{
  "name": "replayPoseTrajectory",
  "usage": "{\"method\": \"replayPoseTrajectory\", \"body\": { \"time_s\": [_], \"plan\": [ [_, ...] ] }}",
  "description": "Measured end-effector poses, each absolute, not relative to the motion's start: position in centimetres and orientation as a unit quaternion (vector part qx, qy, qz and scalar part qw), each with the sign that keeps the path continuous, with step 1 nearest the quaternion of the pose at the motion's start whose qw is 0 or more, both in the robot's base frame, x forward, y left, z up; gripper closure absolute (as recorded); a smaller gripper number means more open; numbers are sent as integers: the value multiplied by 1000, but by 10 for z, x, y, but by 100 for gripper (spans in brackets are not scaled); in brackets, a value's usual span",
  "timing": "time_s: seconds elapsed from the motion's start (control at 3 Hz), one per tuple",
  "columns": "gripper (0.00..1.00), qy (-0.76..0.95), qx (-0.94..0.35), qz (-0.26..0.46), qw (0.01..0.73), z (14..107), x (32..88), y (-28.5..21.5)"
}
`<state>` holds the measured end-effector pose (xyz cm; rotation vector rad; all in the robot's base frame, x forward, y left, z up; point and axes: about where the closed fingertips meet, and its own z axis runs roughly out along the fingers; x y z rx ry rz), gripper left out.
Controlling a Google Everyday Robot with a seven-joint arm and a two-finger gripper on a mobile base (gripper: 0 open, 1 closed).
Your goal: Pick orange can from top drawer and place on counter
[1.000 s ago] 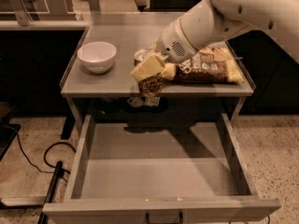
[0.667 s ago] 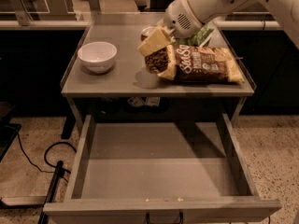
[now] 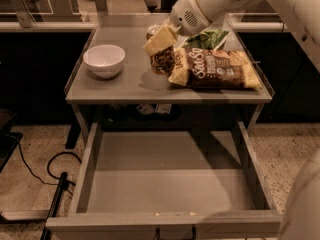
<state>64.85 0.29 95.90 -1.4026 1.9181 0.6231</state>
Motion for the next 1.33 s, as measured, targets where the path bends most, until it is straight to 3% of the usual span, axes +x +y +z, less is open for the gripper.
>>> {"method": "replayPoseTrajectory", "body": {
  "time_s": [0.67,1.33],
  "plan": [
    [100,721,-550,257,334,971,722,40],
    [100,717,-544,261,349,978,735,45]
  ]
}}
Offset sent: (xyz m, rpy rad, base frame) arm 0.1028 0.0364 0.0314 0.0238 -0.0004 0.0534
